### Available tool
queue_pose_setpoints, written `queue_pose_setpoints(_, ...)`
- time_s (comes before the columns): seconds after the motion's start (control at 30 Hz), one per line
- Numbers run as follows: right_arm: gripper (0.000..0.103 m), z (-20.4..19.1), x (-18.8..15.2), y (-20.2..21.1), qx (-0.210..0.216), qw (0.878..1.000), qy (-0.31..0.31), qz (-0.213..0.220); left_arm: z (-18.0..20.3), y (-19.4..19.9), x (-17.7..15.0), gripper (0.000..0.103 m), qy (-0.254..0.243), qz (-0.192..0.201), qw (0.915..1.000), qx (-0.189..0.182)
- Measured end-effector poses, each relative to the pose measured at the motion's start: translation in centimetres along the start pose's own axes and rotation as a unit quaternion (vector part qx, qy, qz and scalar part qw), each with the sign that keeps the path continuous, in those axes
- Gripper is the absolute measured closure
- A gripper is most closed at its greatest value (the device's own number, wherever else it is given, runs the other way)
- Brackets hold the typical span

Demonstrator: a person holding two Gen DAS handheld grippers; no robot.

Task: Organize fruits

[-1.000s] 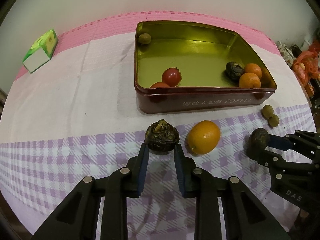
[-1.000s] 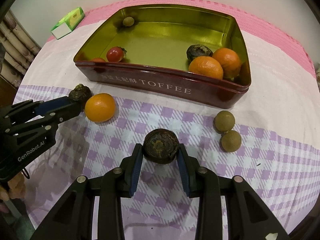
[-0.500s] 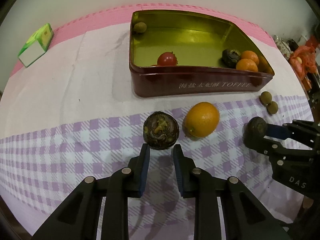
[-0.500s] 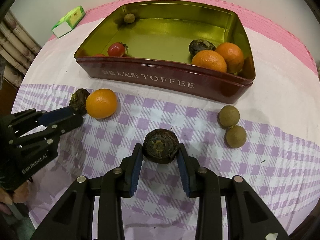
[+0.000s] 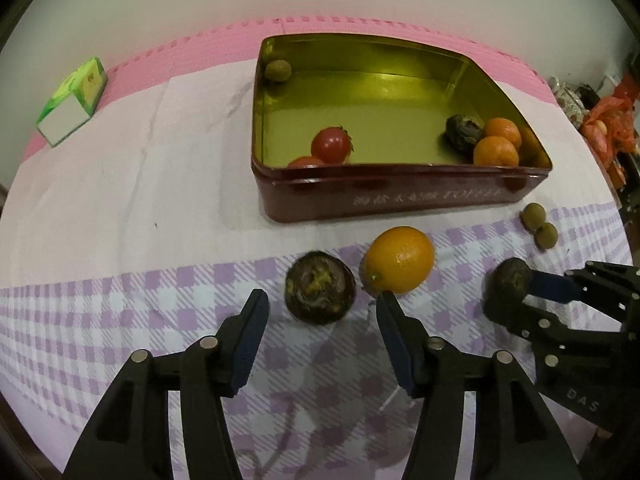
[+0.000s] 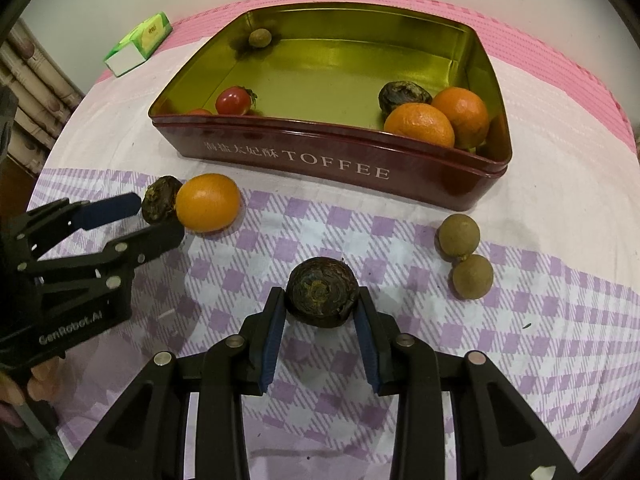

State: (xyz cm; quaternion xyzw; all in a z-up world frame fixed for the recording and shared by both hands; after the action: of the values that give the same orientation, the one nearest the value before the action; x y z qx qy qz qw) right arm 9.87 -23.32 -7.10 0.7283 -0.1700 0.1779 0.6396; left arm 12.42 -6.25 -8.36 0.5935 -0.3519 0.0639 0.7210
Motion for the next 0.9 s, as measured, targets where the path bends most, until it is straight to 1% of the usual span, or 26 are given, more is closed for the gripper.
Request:
queue_pose_setpoints(0.1,0.071,0.0,-0.1,0.0,0.001,1.0,-0.002,0.0,-0.2,-0.5,0.2,0.046,0.007,-0.004,1.0,-0.003)
queue_pose_setpoints(0.3,0.071,0.0,-0.1,0.0,0.0,1.0,-0.001,0.001,-0.9,-1.1,0.5,0.047,0.007,-0.001,1.0,0.006)
queue_pose_setpoints(0.33,0.071,0.0,-0.1,0.0,-0.001,1.0,0.002,0.0,-1.0,-1.2,0.6,0.048,0.008,-0.002,0.9999,0.009)
queue_pose_setpoints(0.37,0.071,0.0,-0.1,0.0,-0.002,1.0,0.003,-0.001,-1.0,-1.5,0.6,0.054,0.011,-0.007,0.9999,0.005)
queue_pose_setpoints(0.4,0.071,0.0,-0.1,0.0,-0.003,1.0,0.004,-0.001,-0.9,-1.5,0.7,0.061,0.009,-0.002,0.9999,0.007)
queue_pose_setpoints(0.47,0.071,-0.1,-0.1,0.0,-0.003,1.0,0.004,-0.002,-0.8,-1.5,0.7,0.064,0.003,-0.002,0.9999,0.009)
queue_pose_setpoints(0.9,0.071,-0.2,-0.1,0.1,-0.001,1.0,0.004,-0.003,-0.2,-0.2,0.0,0.065,0.003,-0.002,1.0,0.006)
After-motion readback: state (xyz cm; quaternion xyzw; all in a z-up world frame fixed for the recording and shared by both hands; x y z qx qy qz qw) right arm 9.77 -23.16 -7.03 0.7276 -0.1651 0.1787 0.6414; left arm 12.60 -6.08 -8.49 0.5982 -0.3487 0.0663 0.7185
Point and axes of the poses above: each gripper's, at about its wrist camera, not at the fingertips, and y roughly against the way its jaws point, z to its right, x to its top, the point moved 4 cm from there along -y, roughly the way its jaws point, and after that the axes turned 12 degrees about z, right-handed, at the moved point
